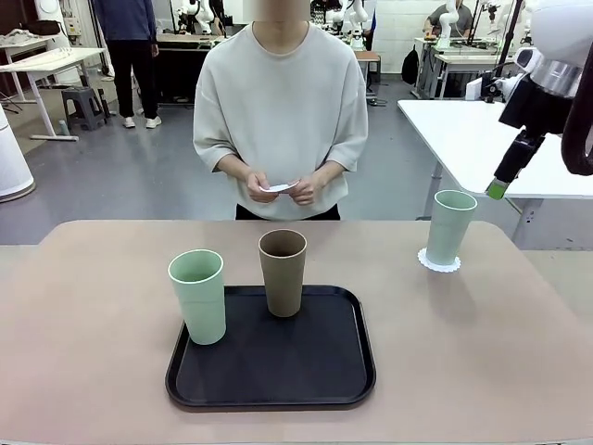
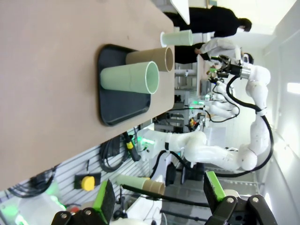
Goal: Place coasters on the table and set cups on them.
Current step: Pick up one Reusable plastic cup and place it on a coaster set by the human, then take one Reusable plastic cup from the Flat Tray and place it on a coaster set by the human.
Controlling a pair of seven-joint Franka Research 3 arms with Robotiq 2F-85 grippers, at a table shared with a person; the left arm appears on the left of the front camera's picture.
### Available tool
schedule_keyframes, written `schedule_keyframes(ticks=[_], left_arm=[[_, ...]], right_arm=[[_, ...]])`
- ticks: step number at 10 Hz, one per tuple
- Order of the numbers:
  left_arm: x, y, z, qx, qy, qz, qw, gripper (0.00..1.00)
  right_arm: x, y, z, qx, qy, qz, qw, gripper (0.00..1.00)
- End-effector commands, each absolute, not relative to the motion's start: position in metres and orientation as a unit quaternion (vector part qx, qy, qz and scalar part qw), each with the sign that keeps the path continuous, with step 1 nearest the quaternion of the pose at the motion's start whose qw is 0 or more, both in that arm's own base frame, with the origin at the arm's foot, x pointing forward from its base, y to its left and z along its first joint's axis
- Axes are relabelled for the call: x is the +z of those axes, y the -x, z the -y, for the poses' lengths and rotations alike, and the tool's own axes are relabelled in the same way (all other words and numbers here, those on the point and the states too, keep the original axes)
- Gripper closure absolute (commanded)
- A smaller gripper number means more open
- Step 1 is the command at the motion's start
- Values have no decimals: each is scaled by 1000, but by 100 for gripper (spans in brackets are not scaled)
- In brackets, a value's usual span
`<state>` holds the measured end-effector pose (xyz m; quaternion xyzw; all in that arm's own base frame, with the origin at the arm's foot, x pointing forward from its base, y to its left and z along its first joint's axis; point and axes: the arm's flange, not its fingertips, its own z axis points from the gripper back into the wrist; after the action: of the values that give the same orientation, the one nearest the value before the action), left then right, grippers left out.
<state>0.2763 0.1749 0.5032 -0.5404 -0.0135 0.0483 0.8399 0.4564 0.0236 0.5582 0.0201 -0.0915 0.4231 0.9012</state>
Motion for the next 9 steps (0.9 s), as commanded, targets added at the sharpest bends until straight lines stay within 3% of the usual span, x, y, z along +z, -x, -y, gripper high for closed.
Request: schedule_keyframes(ticks=[1,9], left_arm=[[505,-275,-175,49,545,17,837,0],[505,-275,-175,49,545,17,837,0]], right_arm=[[562,-434,-41,441,11,62,895,0],[562,-434,-41,441,11,62,895,0]])
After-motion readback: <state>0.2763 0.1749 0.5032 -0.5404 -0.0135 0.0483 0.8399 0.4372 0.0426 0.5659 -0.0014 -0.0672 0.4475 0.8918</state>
